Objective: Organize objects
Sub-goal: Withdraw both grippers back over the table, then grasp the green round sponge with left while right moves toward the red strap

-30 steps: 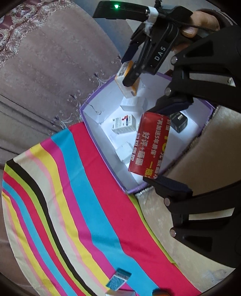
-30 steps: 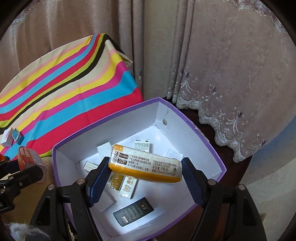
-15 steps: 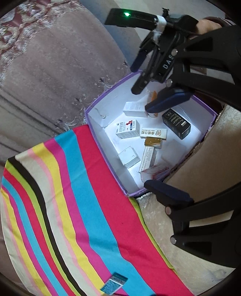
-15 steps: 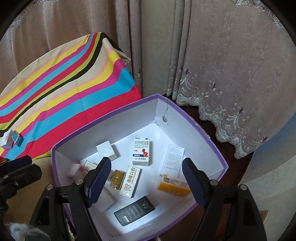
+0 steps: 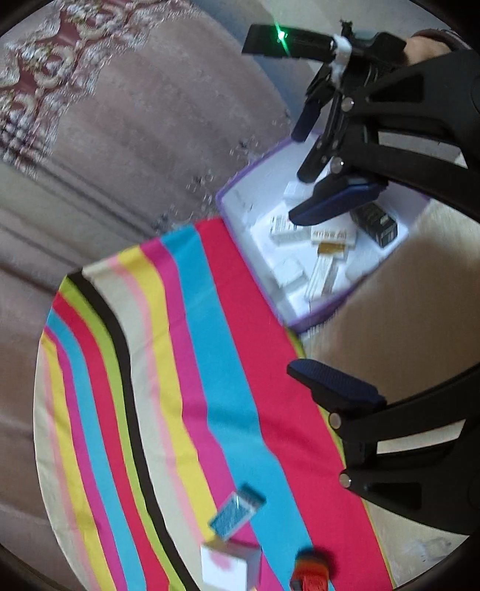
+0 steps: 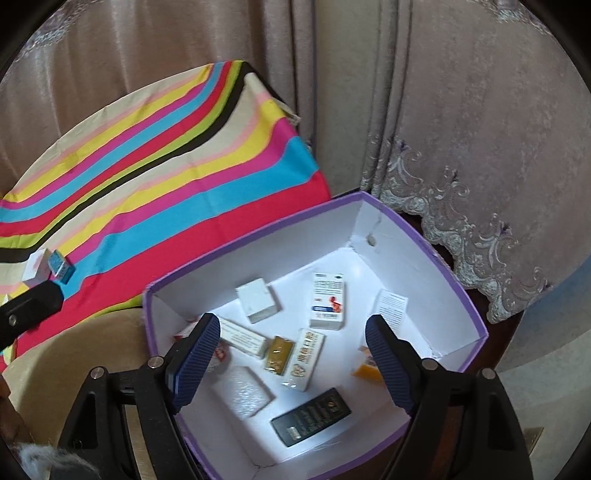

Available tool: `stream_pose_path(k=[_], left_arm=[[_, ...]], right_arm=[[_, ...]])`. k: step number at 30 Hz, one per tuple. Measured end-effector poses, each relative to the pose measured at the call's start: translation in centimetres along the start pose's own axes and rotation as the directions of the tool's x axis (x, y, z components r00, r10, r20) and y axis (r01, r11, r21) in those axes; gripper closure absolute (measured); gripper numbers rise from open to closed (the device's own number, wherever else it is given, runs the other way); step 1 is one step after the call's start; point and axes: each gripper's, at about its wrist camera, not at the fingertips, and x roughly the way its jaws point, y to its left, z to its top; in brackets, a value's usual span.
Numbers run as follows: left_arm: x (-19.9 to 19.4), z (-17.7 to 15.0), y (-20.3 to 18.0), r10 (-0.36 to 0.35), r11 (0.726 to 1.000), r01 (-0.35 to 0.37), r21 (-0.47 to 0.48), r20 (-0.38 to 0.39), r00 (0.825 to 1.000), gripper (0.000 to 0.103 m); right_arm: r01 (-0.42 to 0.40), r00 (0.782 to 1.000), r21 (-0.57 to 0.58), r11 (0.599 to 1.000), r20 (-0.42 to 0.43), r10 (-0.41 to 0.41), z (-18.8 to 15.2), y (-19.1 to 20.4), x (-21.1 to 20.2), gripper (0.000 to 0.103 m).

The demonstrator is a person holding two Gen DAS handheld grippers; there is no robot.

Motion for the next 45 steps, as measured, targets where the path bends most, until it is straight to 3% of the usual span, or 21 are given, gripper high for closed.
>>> stream_pose_path(k=[6,19,23,31,40,45], left_arm=[[-2.4,0.1,4.0,0.108,0.993,-0.105,-0.056,0.052,0.993,0.026],[-7.4,-1.3,12.2,0.300,0.943,-0.276,-0.184,0.120,0.946,0.026],[-9.4,-2.6,14.8,0.345,0.923,-0.313,-0.222,0.121,0.931,0.021],[-12.6,-5.8,21.0,0.411,0.867,-0.367,-0.337,0.067,0.909,0.016],[-14.8,-8.7,26.5,0.472,0.804,-0.445,-0.394,-0.030,0.881,0.014],[-14.9,-10.1,29.4,0.466,0.783,-0.460,-0.420,-0.095,0.880,0.013]], right_arm=[[-0.039,0.999,-0.065,0.997,-0.003,0.039,0.2,3.8,-0.1,0.020],[-0.129,0.992,-0.191,0.973,-0.024,0.127,0.1,11.6,-0.2,0.020],[-0.139,0.990,-0.228,0.964,-0.037,0.134,0.0,13.3,0.1,0.020],[-0.141,0.990,-0.307,0.941,-0.054,0.131,-0.1,16.3,0.2,0.020],[-0.180,0.984,-0.361,0.915,-0.078,0.163,-0.4,19.6,0.1,0.020],[-0.214,0.977,-0.422,0.881,-0.086,0.197,-0.8,22.7,-0.4,0.020]])
